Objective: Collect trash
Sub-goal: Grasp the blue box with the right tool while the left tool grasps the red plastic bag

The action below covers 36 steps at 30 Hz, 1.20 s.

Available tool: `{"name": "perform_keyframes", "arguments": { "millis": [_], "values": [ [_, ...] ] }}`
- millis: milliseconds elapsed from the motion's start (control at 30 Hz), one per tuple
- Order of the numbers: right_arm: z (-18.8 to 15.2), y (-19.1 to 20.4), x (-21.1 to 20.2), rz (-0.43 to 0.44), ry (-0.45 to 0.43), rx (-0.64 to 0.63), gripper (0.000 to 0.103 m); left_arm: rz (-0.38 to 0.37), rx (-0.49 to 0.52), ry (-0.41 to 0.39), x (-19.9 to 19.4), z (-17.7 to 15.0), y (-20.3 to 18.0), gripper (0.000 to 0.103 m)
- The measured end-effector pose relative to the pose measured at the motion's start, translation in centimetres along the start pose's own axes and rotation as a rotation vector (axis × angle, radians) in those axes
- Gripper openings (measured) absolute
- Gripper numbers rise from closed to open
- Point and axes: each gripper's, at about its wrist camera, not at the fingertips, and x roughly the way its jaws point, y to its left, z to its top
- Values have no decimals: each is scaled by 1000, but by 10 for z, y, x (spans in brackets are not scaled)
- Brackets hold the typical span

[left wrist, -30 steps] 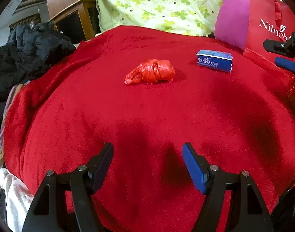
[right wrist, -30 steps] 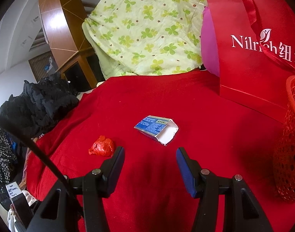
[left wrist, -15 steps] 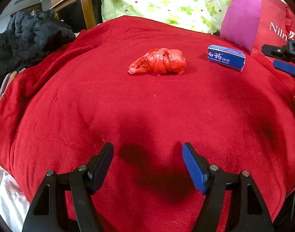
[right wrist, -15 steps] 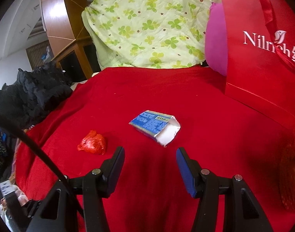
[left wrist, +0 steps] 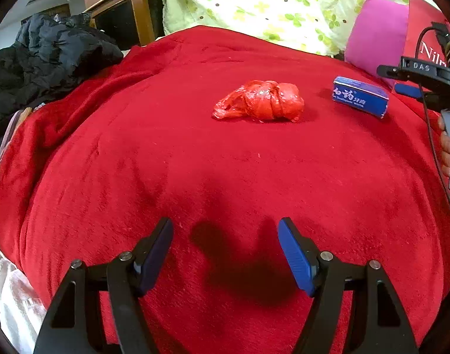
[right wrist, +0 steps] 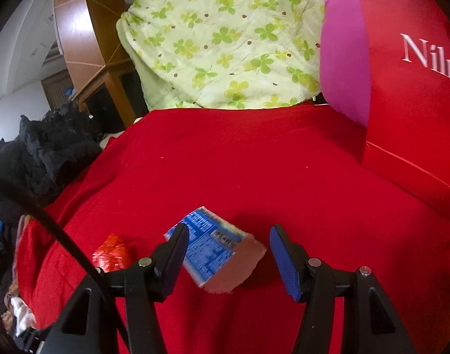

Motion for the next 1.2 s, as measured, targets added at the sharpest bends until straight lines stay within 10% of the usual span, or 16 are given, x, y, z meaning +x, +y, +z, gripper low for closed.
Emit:
{"name": "perform_keyframes", "arguments": {
  "millis": [533,867,1200],
  "values": [
    [-19,50,21,273,221,-105,61,29,-3,-11,-4,1,1,74],
    [-22,78,15,56,98,-97,73,33,-8,-24,-12,-1,5,74],
    [-30,93,49,-103,162,-64,75,24,-28,-53,-23,27,13,74]
  ]
}}
